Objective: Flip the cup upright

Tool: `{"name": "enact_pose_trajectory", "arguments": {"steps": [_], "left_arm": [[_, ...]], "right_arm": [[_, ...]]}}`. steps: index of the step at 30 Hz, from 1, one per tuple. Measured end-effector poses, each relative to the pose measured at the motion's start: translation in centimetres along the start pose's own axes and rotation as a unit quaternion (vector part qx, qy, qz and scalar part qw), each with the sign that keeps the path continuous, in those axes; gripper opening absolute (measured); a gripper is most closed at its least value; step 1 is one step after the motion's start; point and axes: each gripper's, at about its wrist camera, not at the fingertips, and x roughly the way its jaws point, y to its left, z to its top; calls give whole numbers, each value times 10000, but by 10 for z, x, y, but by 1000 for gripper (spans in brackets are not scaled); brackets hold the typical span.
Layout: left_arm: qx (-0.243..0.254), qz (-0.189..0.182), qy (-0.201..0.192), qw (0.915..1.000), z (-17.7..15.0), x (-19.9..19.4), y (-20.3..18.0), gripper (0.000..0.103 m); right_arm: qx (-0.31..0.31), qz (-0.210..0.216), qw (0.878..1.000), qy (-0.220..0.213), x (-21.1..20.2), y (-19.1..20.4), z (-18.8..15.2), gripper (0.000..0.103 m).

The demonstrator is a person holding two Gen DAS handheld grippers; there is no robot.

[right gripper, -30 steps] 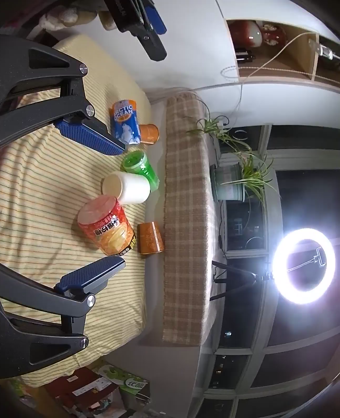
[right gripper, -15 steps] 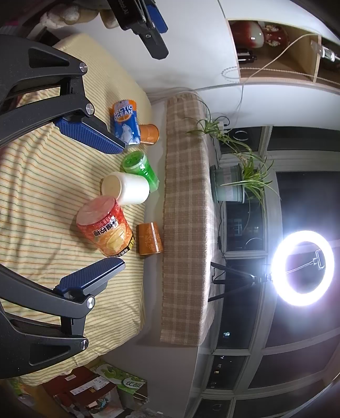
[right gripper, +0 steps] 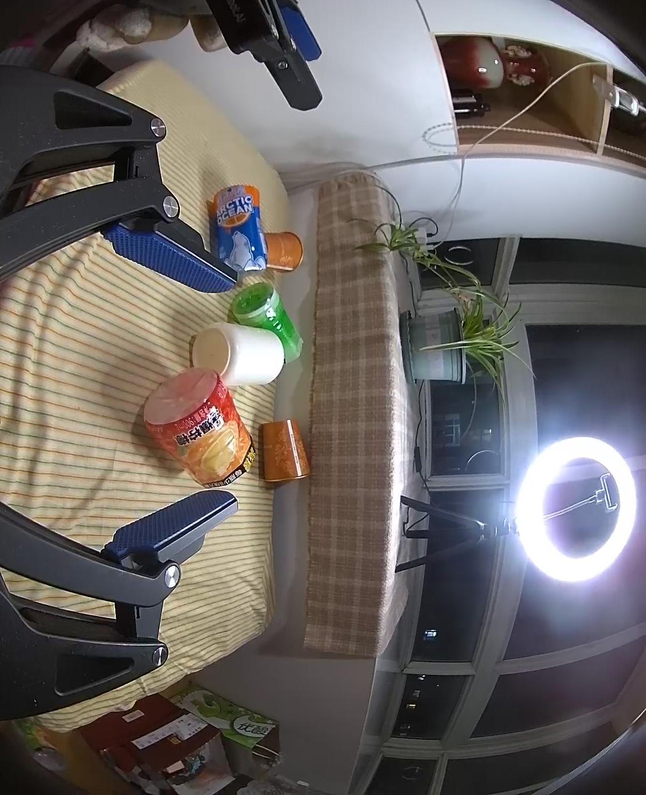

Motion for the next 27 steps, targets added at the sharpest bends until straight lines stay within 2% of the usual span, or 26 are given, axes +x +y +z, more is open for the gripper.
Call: {"name": "enact_pose_trajectory", "arguments": {"steps": [27], "left_arm": [[17,9,8,10000,-1,1,-1,103]], "right_arm": [[45,-26,10000,53,6,0,-1,84]]}}
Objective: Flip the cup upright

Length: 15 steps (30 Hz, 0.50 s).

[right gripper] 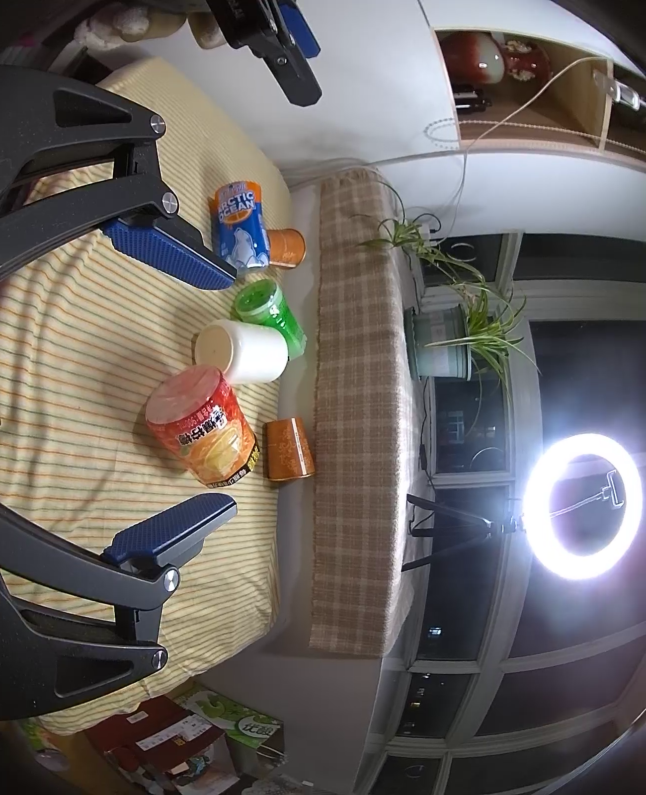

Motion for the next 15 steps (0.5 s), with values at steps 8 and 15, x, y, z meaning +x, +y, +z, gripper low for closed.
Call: {"name": "enact_pose_trajectory", "arguments": {"steps": [8,15], "left_arm": [[1,-4,12,10000,-1,0,-1,103],[44,-9,44,10000,-3,1,-1,103]], "right_arm": [[32,40,10000,59,7,1,1,84],[83,54,9999,126,12,1,0,84]]}}
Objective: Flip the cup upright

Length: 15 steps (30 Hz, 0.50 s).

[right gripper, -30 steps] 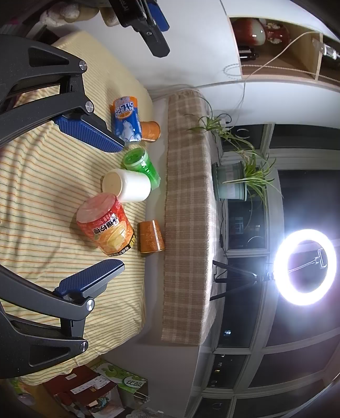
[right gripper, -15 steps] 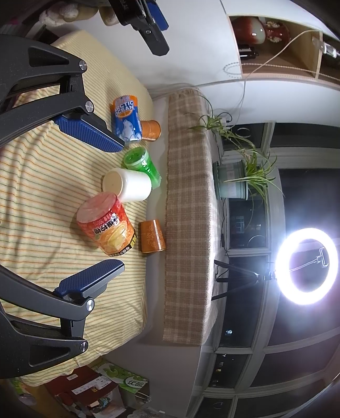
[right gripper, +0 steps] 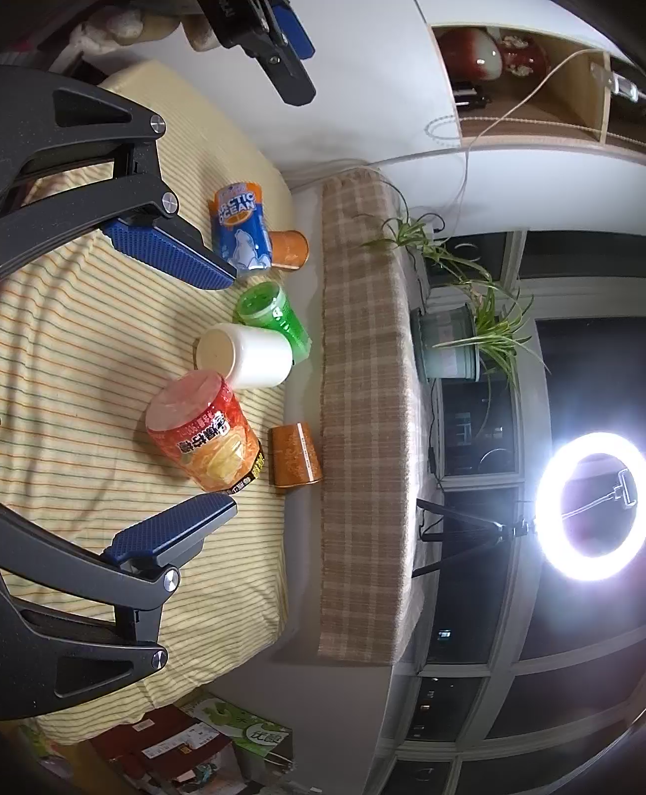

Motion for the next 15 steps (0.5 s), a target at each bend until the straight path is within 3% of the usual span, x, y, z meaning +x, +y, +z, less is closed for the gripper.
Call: {"name": "enact_pose_trajectory", "arguments": {"steps": [8,15], "left_arm": [[112,-124,174,9997,-2,23,-5,103],[227,-342,627,9972,5,66,-1,103]], "right_arm": [[5,-62,10000,54,3,-2,-2,84],[67,-173,9997,137,6,-8,-8,84]]}}
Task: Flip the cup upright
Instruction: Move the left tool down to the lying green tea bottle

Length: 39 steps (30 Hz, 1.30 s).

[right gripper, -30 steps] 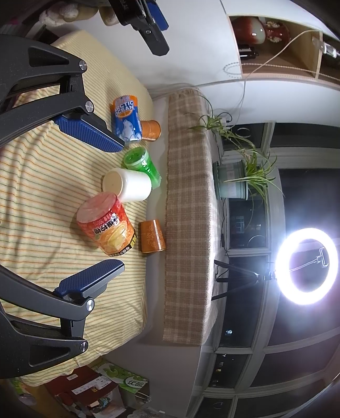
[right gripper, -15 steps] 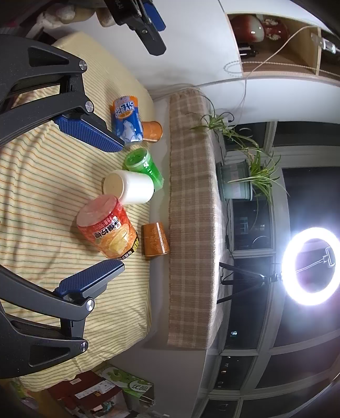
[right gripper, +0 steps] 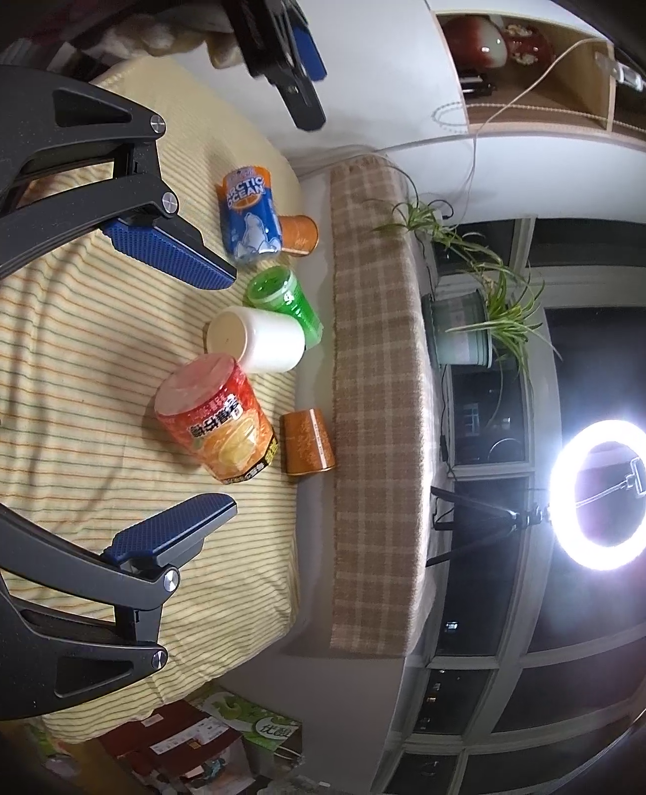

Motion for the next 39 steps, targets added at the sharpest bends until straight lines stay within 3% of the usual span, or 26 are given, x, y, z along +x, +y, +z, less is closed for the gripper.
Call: {"name": "enact_pose_trajectory", "arguments": {"steps": [8,16,21,23,28,31,39], "left_arm": [[311,-659,908,9932,27,79,-2,103],[102,-1285,1866,9739,48,160,-15,99],[69,-1242,2270,9659,56,207,-25,94],[65,-1153,2425,9633,56,223,-28,86],[-110,-1098,2793,9539,50,259,-27,83],[-133,-1079,2950,9493,48,274,-29,77],[-117,-924,3199,9429,38,305,-35,73]], "right_arm": [[198,-216,9995,146,2,-16,-13,84],[438,-456,9977,245,0,-39,-25,84],[629,-588,9958,316,-2,-57,-32,84],[697,-629,9950,329,-3,-62,-33,84],[802,-697,9937,352,-2,-72,-37,84],[830,-712,9934,360,-1,-76,-38,84],[884,-740,9926,386,1,-81,-41,84]]}}
